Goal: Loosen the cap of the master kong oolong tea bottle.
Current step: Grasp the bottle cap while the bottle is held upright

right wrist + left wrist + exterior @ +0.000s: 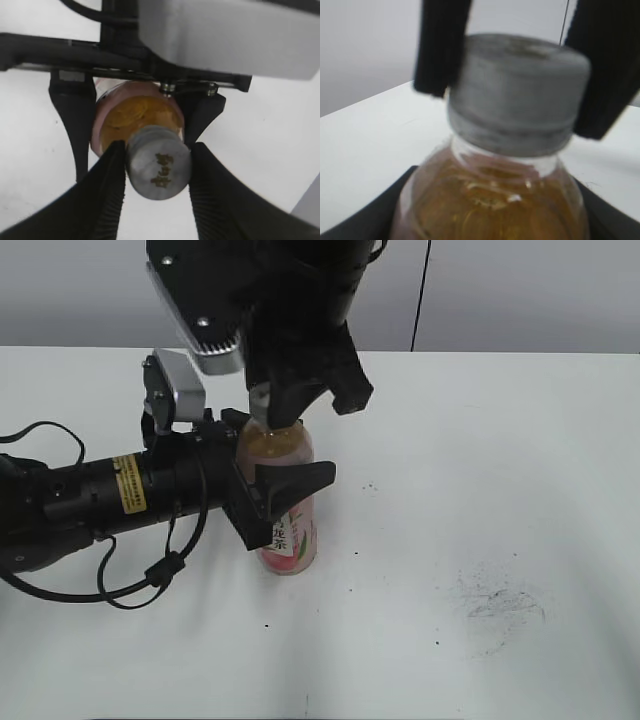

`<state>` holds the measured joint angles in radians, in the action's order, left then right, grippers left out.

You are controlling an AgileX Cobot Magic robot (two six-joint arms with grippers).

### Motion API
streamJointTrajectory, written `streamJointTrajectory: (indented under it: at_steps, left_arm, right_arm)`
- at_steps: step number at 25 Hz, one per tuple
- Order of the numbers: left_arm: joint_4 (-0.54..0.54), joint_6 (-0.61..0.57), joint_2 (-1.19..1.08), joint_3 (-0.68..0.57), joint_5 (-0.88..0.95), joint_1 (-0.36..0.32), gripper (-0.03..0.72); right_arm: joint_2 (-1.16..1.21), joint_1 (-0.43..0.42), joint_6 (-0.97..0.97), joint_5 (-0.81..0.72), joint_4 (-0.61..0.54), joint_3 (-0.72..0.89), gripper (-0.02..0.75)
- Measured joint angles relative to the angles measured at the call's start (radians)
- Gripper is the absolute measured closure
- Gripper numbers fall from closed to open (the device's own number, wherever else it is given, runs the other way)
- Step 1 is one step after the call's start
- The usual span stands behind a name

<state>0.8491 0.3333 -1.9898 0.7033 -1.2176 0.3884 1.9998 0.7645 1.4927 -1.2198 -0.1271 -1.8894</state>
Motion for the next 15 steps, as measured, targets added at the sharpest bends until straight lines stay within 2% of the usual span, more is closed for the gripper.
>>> streamJointTrajectory:
  at_steps: [9,15]
  left_arm:
    - [0.000,0.000,0.000,0.000,0.001,0.000,0.243]
    - [0.000,0.000,0.000,0.000,0.001,0.000,0.243]
  right_arm:
    - [-0.002,0.000,0.683,0.003,-0.015,0.000,0.446]
    - [-0.003,0.000,0.777,0.004,-0.016,0.000,0.446]
